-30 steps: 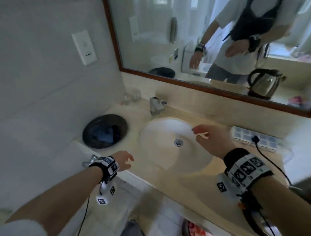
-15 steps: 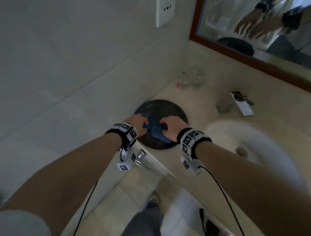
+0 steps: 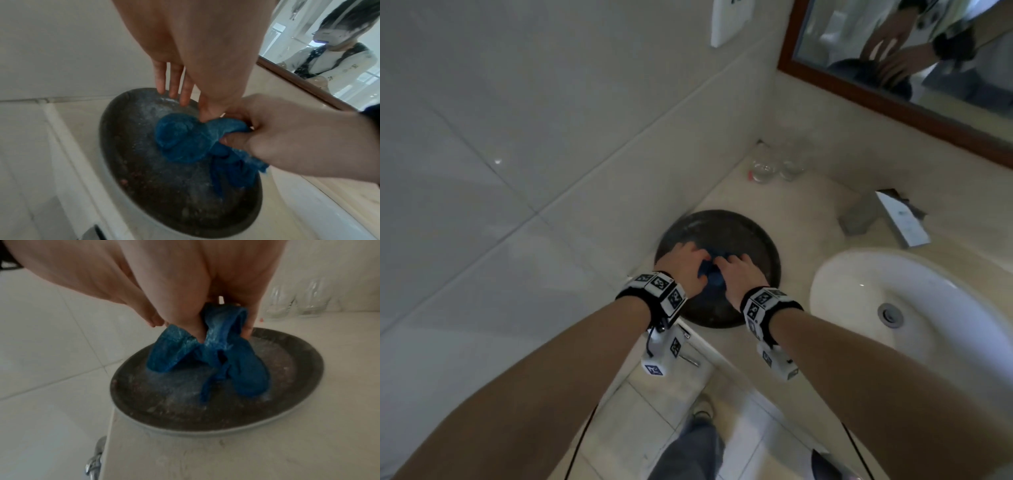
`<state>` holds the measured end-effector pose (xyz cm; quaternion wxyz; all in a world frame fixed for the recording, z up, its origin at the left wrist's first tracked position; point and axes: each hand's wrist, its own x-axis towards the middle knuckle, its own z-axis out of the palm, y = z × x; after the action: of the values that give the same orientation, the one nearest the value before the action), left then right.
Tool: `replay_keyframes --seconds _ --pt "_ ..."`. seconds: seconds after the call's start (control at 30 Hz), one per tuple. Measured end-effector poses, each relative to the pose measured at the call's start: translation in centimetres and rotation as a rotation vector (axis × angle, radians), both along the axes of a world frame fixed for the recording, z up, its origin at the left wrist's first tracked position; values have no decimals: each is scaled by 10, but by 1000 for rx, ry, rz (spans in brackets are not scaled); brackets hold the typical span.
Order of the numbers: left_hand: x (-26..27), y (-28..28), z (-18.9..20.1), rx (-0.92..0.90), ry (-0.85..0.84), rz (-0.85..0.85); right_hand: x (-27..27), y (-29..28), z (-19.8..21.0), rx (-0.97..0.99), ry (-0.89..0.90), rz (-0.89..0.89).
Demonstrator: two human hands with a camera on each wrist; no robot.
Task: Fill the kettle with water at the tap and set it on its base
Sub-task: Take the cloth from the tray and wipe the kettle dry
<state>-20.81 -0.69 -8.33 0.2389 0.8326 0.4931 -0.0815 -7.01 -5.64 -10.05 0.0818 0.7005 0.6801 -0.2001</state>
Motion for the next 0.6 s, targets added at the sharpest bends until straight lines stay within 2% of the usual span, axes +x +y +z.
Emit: replay_keyframes --seconds 0.17,0.3,0.43,0.6 --pt "46 -8 35 16 -29 -94 44 -18 43 149 50 -9" --pt "129 -45 79 42 -87 -261 127 -79 101 278 86 -236" --pt "233 -123 118 143 -154 -463 215 -188 153 391 104 -540" --pt "363 -270 162 288 -289 -800 299 -368 201 520 110 -884"
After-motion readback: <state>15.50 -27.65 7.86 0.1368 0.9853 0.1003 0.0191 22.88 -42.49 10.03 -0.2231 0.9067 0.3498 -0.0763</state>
